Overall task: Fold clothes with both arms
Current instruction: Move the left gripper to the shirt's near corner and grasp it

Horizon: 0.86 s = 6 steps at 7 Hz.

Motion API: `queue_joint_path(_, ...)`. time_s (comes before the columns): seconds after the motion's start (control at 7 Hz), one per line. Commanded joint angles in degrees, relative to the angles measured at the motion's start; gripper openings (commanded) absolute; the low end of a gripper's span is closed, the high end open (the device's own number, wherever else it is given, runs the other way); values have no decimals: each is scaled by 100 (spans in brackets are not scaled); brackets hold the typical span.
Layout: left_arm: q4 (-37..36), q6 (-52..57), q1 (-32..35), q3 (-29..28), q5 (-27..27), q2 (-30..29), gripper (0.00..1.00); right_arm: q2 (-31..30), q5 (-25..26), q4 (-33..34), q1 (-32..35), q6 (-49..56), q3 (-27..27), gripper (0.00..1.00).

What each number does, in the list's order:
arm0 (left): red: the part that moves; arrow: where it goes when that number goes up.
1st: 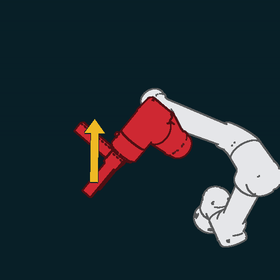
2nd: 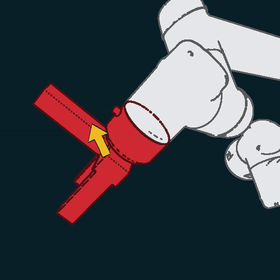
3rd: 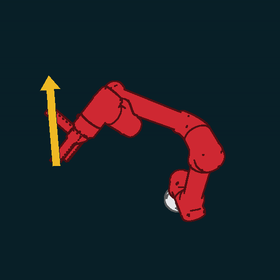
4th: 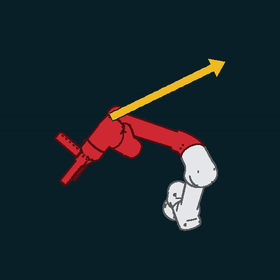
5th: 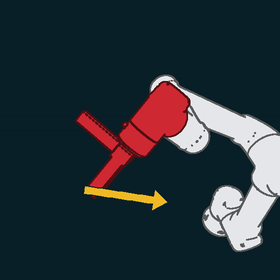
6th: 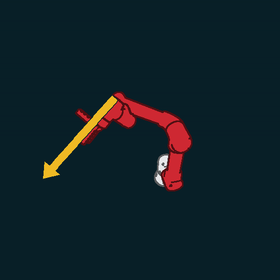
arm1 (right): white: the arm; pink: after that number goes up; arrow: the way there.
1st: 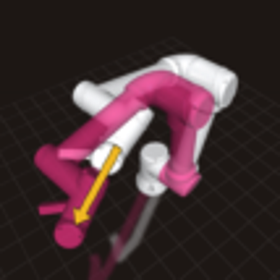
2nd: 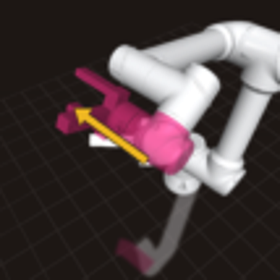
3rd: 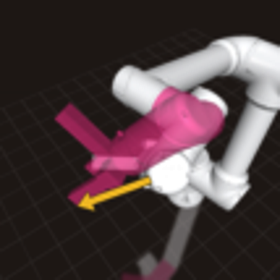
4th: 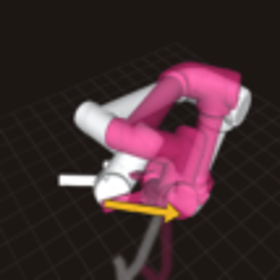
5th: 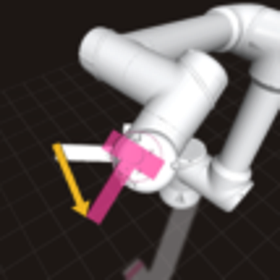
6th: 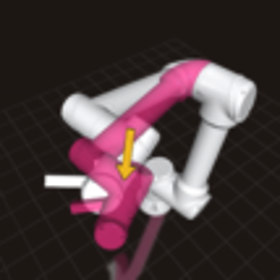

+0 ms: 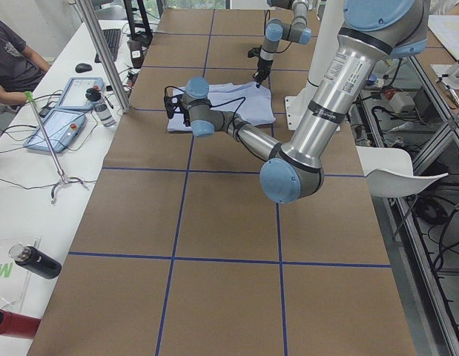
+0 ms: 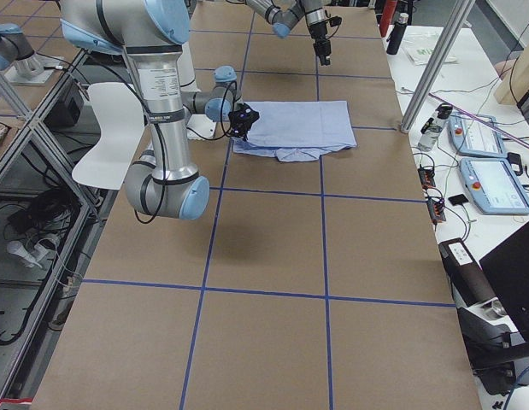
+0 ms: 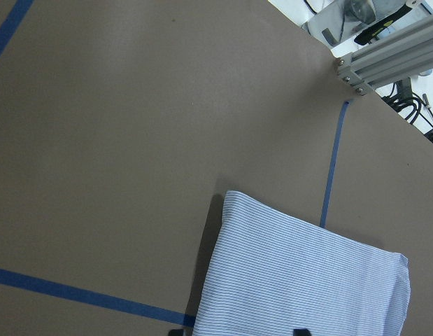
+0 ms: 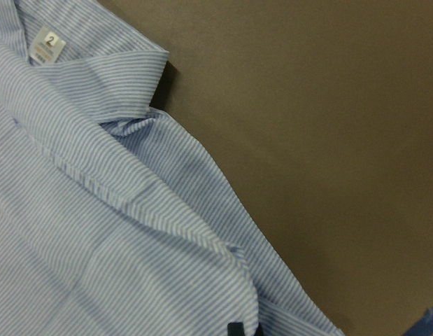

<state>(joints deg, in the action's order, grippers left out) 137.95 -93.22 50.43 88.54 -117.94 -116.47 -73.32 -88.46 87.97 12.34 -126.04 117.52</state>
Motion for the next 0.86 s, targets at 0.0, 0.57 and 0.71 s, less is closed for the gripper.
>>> queue_joint_path(0.0,65,-929,-208,319,217,89,60,-7,12,290,-65,-17,95,0)
queue_joint_path(0.57,-23,-2128,-2497,1946,2138,1466,62,-24,-5,291,-109,-8,87,0)
queue_joint_path(0.71,-32,-2408,-3095,1939,2604,1504,63,-24,-5,291,-109,0,87,0)
